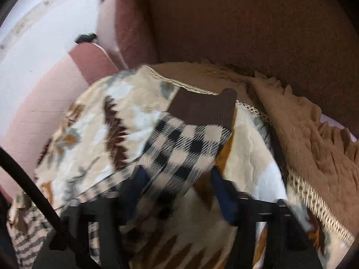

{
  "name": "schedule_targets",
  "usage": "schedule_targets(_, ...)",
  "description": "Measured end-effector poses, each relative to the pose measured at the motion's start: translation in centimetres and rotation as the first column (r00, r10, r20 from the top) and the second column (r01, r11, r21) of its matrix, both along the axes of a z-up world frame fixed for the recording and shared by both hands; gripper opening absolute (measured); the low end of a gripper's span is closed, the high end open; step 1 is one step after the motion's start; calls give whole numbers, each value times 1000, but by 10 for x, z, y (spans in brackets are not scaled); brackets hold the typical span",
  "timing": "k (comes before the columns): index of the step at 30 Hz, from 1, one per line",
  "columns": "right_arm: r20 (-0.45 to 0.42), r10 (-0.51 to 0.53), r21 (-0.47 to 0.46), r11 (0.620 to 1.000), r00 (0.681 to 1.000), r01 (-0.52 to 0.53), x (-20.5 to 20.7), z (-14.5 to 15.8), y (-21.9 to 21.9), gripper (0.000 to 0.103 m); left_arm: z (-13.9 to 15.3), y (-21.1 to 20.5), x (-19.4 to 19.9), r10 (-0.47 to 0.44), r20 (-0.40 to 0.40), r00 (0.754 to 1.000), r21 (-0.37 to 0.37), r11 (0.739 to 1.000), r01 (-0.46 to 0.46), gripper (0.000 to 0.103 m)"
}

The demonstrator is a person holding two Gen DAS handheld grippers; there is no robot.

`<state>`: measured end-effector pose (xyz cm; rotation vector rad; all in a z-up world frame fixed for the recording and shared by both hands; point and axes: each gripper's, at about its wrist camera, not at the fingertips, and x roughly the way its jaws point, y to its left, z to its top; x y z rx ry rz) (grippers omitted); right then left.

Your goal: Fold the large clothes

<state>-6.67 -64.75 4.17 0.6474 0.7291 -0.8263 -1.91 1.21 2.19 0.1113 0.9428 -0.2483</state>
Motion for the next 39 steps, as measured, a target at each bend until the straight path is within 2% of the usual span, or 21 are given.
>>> schedule_targets(1,-3,15,13,1000,1000,-15,-1,-1,-2,7,-1,-1,-1,1,-1,1000,-1,1000,-1,87)
schedule_targets(3,22,15,4,1000,1000,-15,-10,5,2,5,0,0,-2,-2,3,1000,-4,1000,2,87)
schedule_targets(12,158,18,77,997,987,-30,-114,37,33,5,18,10,-13,9,49,999,-60,998,-6,87)
schedule_targets(14,144,18,94,995,989,-32,-132,35,43,5,21,13,-13,11,52,999,-68,998,-7,87)
schedule_targets(16,87,-22,67,998,996,17,-155,31,54,19,24,17,-15,15,58,998,-75,997,-10,87)
schedule_targets(18,85,-51,76,996,995,45,-176,29,63,27,27,19,-17,19,66,998,-77,997,-14,87)
schedule_targets(20,100,-43,73,997,994,36,-188,36,80,27,30,23,-19,25,76,997,-79,997,-19,87)
schedule_targets(21,102,-27,44,999,994,22,-188,44,90,27,31,24,-19,30,80,996,-76,997,-23,87)
schedule_targets(24,100,119,-67,991,988,-112,-170,72,138,28,32,29,-17,47,87,995,-61,997,-42,87)
schedule_targets(25,107,171,-85,983,979,-163,-161,79,154,33,32,31,-17,52,88,995,-59,997,-47,87)
schedule_targets(26,117,234,-99,970,965,-223,-151,85,173,36,33,34,-15,61,91,994,-55,997,-56,87)
schedule_targets(28,130,361,-118,930,923,-347,-126,91,214,49,36,43,-12,81,98,992,-49,996,-77,87)
schedule_targets(33,82,602,-143,796,794,-589,-69,80,314,50,41,69,-8,145,96,985,-74,988,-138,87)
schedule_targets(37,-17,721,-170,681,693,-712,-51,51,385,50,34,77,-6,165,58,985,-83,984,-160,87)
schedule_targets(39,-63,748,-186,641,661,-744,-44,41,408,50,30,74,-8,152,52,987,-69,986,-149,87)
